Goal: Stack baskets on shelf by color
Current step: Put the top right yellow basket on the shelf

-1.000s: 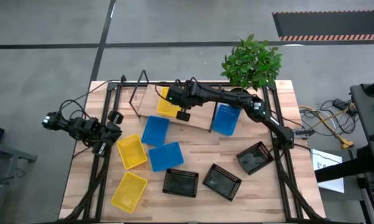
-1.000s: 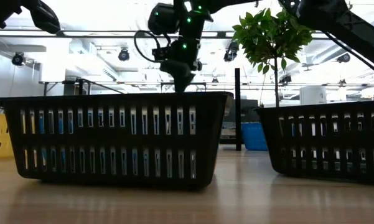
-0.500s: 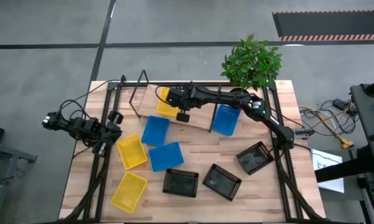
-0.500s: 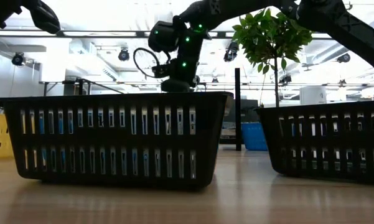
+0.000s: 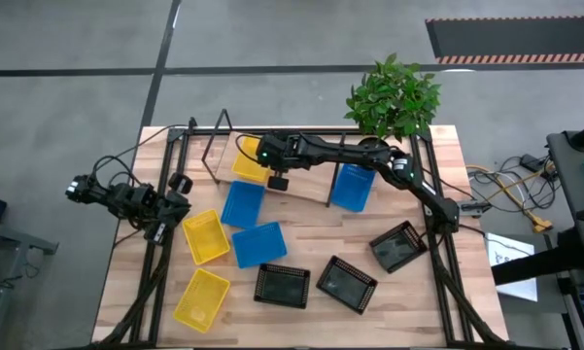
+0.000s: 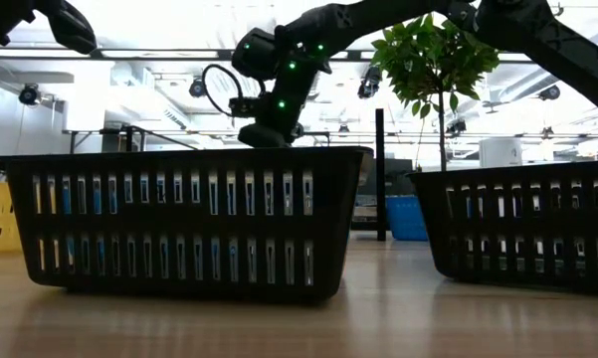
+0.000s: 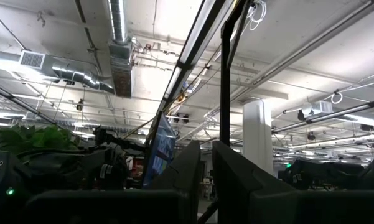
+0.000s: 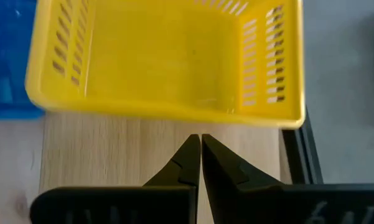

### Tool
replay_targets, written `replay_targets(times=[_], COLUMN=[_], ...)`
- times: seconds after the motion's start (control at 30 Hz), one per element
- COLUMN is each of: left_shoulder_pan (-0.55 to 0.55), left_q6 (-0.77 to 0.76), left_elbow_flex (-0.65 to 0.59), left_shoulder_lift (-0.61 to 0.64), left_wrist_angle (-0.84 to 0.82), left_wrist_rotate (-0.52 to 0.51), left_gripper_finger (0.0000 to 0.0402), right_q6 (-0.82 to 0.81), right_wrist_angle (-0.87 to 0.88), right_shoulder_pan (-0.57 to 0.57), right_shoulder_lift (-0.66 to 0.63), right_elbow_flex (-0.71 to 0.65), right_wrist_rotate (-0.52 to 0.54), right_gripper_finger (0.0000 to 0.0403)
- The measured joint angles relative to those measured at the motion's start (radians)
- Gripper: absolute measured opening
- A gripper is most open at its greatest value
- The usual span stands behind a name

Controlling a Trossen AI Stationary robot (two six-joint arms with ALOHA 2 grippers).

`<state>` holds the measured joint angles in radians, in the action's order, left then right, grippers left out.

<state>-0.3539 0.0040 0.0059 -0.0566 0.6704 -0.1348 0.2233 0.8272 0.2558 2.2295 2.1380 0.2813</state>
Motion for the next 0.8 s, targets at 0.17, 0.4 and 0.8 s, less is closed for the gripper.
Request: replay_targets(times=[0.17, 0.4, 0.8], left_shoulder_pan=[0.000, 0.000, 0.000], left_q6=[0.000, 0.000, 0.000], left_elbow_flex=[0.000, 0.000, 0.000], left_shoulder_lift=[0.000, 0.000, 0.000], left_wrist_angle=[-0.001, -0.001, -0.007], left_wrist_rotate=[0.000, 0.000, 0.000], left_gripper_finger=[0.0026, 0.0026, 0.0026], right_q6=[-0.007, 0.033, 0.050], right_wrist_angle=[-0.011, -0.151, -0.221], right_shoulder_pan=[0.000, 0.002, 0.003], right_shoulder_lift=[0.005, 0.044, 0.059], right_elbow_flex=[-0.011, -0.012, -0.014], right_wrist_rotate=[0.003, 0.000, 0.000], right_gripper_finger=[0.0009, 0.0009, 0.0009])
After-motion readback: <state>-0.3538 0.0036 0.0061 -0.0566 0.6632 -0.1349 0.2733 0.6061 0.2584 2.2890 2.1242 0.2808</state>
